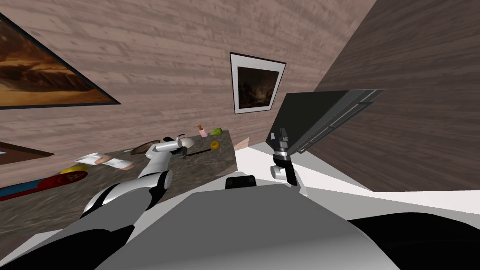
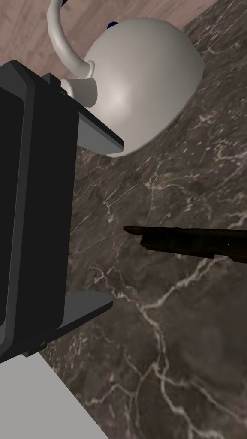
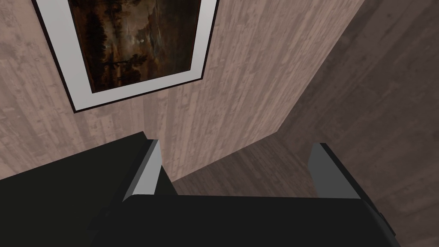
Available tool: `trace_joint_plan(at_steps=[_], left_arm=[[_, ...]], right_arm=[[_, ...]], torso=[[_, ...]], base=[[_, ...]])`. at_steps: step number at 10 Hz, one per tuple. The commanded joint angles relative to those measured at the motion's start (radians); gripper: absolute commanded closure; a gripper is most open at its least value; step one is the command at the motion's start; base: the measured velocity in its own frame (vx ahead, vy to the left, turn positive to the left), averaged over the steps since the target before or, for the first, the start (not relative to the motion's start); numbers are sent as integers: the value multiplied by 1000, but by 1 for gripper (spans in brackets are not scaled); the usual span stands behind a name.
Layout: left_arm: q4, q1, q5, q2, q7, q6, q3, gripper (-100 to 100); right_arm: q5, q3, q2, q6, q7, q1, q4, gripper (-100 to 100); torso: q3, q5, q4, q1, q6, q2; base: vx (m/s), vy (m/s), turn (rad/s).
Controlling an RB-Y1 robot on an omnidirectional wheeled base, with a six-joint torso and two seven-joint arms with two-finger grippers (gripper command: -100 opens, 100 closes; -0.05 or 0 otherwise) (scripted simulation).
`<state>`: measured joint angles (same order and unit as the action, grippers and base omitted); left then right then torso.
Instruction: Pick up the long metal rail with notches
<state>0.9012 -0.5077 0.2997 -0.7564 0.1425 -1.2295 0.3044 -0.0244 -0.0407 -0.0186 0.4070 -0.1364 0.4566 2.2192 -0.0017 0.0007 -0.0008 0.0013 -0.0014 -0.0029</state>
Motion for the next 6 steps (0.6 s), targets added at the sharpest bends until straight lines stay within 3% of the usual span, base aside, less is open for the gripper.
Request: trace_joint_plan(at_steps=[1, 2, 5, 6], left_arm=[[-50, -35, 0, 3, 9, -50, -2, -100], [-56, -35, 0, 3, 9, -58, -2, -100], [-141, -102, -2, 8, 26, -135, -10, -100], [-149, -102, -2, 8, 26, -135, -10, -100]], right_arm=[[0, 0, 0, 0, 0, 0, 0, 0], [0, 0, 0, 0, 0, 0, 0, 0], [0, 0, 0, 0, 0, 0, 0, 0], [0, 0, 0, 0, 0, 0, 0, 0]], torso=[[0, 0, 0, 0, 0, 0], [0, 0, 0, 0, 0, 0], [0, 0, 0, 0, 0, 0], [0, 0, 0, 0, 0, -1]], base=[[38, 17, -34], [33, 21, -23], [37, 24, -25], [41, 20, -16]])
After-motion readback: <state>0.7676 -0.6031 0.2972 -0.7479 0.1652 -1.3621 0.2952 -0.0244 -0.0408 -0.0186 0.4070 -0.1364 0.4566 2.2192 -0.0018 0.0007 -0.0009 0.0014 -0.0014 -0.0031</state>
